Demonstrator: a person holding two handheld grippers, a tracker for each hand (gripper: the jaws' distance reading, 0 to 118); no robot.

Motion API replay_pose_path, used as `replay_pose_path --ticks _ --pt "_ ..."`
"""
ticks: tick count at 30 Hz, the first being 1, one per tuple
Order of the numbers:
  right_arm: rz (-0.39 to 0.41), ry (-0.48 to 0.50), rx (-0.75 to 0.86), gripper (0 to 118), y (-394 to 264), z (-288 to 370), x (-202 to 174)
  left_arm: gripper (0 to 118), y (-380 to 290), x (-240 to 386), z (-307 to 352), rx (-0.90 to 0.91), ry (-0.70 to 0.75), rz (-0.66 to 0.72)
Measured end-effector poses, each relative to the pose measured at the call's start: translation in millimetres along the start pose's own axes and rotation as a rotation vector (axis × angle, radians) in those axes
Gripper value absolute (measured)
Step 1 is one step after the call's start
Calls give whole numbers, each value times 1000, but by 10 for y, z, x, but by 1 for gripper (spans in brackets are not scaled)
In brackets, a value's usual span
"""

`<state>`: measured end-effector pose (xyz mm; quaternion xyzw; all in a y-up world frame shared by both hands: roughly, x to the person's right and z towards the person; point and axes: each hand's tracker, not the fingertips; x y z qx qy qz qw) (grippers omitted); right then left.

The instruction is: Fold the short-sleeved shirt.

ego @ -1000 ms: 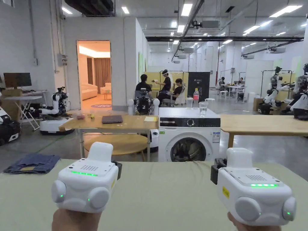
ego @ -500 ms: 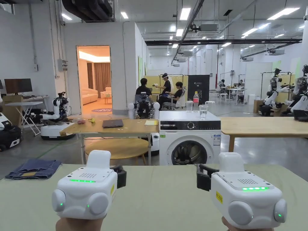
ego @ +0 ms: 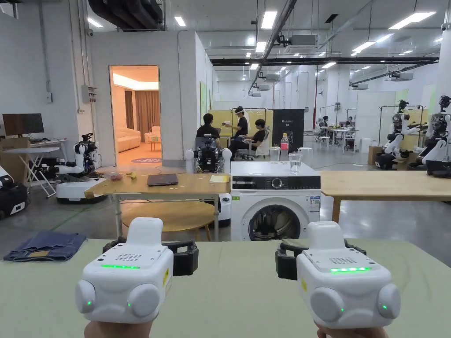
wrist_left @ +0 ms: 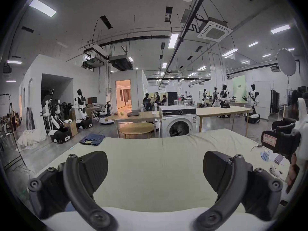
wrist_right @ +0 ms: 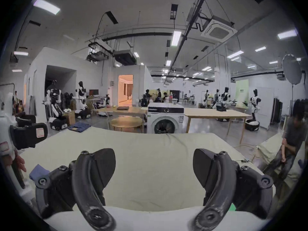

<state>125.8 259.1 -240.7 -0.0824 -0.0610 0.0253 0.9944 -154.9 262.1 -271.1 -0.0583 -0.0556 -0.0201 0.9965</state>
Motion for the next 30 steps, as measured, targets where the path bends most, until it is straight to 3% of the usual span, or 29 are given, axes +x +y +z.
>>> replay_pose_path --ticks 3,8,10,30 --pt "16 -85 9 97 4 36 -82 113 -24 4 -3 -7 -6 0" --pt "-51 9 -19 97 11 69 -20 113 -63 -38 3 -14 -1 12" --pt "-63 4 -33 97 27 80 0 113 -72 -66 -1 -15 4 19" --pt "-39 4 8 97 -7 138 2 113 -132 -148 -20 -33 25 40"
